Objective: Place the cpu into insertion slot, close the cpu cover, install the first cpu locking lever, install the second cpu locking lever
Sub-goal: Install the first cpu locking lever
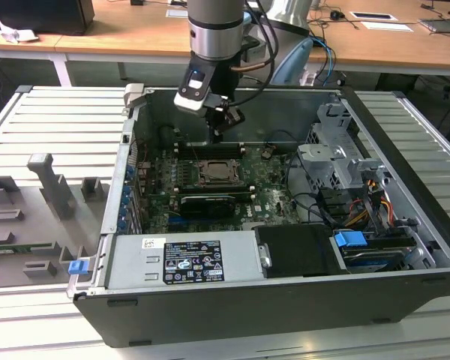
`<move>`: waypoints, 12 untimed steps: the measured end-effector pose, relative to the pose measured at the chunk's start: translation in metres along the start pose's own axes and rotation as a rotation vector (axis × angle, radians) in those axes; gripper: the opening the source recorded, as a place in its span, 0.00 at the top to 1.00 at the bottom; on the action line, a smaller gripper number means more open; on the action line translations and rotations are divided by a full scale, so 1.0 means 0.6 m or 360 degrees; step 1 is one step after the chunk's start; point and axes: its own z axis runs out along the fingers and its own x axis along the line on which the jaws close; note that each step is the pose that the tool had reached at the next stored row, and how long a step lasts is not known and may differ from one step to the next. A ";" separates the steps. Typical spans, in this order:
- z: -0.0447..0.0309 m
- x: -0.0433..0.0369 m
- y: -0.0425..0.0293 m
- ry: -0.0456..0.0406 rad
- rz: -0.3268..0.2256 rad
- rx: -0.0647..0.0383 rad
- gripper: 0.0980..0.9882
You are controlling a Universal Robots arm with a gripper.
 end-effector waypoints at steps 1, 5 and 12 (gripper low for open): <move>0.000 0.000 0.000 0.0005 -0.0062 0.0002 0.99; 0.002 0.000 0.000 0.0017 -0.0216 0.0005 0.99; 0.003 0.000 -0.001 0.0033 -0.0454 0.0011 0.99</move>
